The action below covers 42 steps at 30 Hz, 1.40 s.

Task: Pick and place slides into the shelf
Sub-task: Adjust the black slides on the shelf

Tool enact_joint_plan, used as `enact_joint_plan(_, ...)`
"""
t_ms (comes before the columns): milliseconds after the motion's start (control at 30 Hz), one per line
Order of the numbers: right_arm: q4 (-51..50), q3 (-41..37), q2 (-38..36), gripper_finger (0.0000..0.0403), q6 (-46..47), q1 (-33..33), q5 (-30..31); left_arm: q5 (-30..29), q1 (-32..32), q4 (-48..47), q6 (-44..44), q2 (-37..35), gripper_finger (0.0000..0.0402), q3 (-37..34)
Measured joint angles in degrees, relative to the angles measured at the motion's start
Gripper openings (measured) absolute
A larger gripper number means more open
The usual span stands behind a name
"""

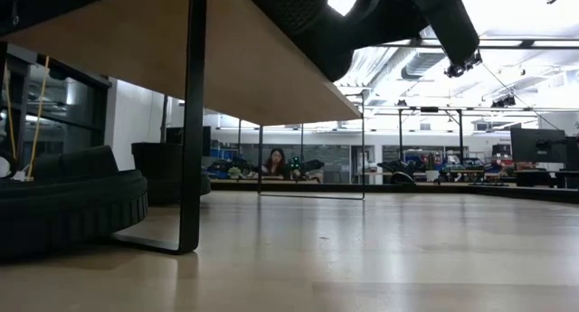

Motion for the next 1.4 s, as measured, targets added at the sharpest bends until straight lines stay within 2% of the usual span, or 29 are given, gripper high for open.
enact_joint_plan(233,-6.3,0.0,-5.5,0.0025,-1.0,-1.1,-0.8,0.0,0.0,0.0,0.0,0.0,0.0303,0.0)
enact_joint_plan(433,-6.3,0.0,-8.7,0.0024,-8.0,-3.4,-9.8,0.0,0.0,0.1,0.0,0.0,0.0303,0.0)
enact_joint_plan(700,-6.9,0.0,-8.8,0.0024,-13.3,-5.5,-12.3,0.0,0.0,0.0,0.0,0.0,0.0303,0.0)
enact_joint_plan(967,-6.2,0.0,-10.0,0.0010,-17.8,-7.2,-21.0,-0.2,0.0,0.0,0.0,0.0,0.0303,0.0)
enact_joint_plan(1167,-6.2,0.0,-13.5,0.0006,-18.9,-7.2,-18.5,-3.5,0.0,-2.2,1.0,-0.2,0.0303,0.0)
enact_joint_plan(1400,-5.2,0.0,-17.5,0.0005,-19.1,-7.1,-19.4,-6.4,0.0,-4.7,2.0,-0.5,0.0303,0.0)
